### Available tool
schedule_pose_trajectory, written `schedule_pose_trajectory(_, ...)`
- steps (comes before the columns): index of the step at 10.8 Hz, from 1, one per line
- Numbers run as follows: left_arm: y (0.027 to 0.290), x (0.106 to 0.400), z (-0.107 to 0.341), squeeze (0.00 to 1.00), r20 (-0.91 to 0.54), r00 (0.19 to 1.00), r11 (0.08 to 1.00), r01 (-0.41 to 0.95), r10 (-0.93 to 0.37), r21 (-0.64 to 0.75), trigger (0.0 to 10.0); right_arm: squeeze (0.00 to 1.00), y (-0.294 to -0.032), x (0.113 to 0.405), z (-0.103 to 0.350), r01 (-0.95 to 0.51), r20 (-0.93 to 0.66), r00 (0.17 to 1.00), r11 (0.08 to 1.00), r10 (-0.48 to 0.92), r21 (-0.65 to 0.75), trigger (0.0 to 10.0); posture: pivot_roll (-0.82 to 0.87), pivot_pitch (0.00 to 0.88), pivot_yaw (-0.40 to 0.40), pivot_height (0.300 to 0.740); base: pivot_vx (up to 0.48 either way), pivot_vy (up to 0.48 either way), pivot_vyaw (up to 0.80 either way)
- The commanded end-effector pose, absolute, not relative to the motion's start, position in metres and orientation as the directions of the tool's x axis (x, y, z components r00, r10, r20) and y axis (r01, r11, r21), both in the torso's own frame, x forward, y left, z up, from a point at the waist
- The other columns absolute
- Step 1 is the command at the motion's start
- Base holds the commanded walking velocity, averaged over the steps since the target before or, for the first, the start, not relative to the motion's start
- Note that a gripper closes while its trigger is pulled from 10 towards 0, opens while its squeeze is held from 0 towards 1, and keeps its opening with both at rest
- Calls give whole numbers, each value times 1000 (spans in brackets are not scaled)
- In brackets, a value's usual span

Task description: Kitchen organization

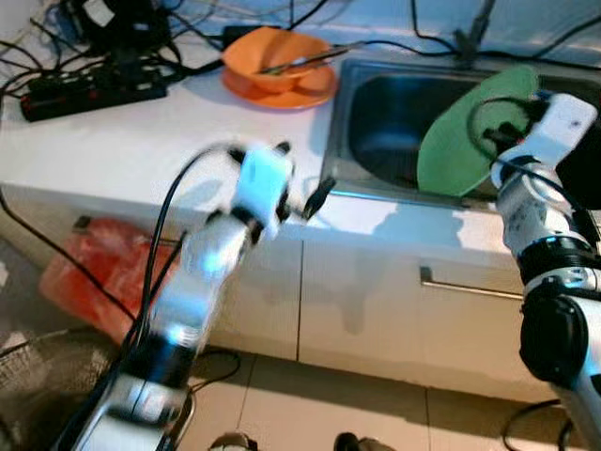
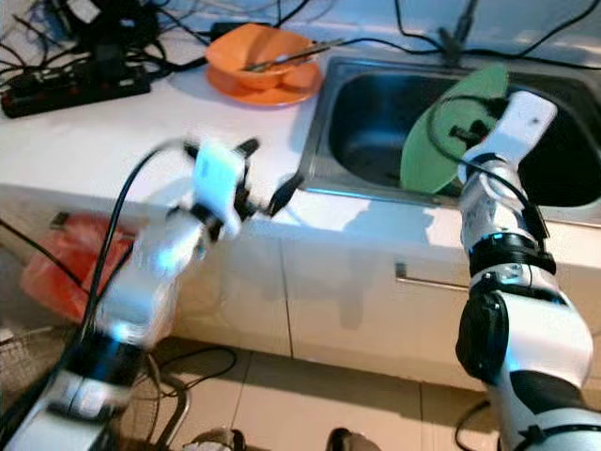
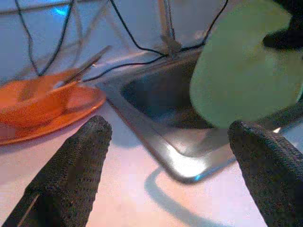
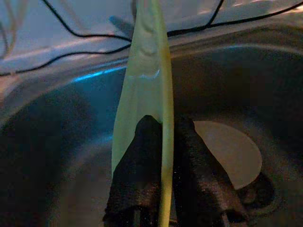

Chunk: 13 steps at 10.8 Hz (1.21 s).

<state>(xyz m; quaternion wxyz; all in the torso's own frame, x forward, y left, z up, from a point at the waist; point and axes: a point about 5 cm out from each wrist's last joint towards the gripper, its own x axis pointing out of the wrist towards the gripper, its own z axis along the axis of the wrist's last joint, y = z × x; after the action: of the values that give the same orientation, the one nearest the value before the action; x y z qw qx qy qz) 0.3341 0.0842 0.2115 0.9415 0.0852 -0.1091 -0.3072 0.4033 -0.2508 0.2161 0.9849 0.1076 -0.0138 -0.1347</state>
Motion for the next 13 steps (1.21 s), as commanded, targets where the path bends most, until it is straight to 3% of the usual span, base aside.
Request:
schedule_pose_trajectory(1,81,335,218,933,132,766,774,604,-630,188,10000,0,-252,403,210,258,-26,966,950,-257,174,10000,161,132,31,740,0,0,0)
schedule_pose_trajectory(2,78,336,220,471,91,746,748,641,-660,170,10000,0,-252,402,205,254,-44,967,955,-250,154,10000,168,128,39,740,0,0,0)
schedule_pose_trajectory(3,77,338,222,471,79,740,741,650,-668,169,10000,0,-251,402,203,251,-51,968,956,-246,150,10000,169,127,41,740,0,0,0)
schedule_pose_trajectory(4,73,340,230,341,49,722,716,672,-690,188,10000,1000,-252,401,198,257,-70,966,957,-249,138,10000,171,122,49,740,0,0,0)
schedule_pose_trajectory(11,71,337,228,345,-65,692,678,719,-719,154,10000,1000,-252,402,201,275,-56,961,949,-269,155,10000,171,117,59,740,0,0,0)
schedule_pose_trajectory(13,79,342,232,369,-14,753,744,654,-658,135,10000,1000,-242,406,215,212,33,976,971,-217,107,10000,166,115,58,740,0,0,0)
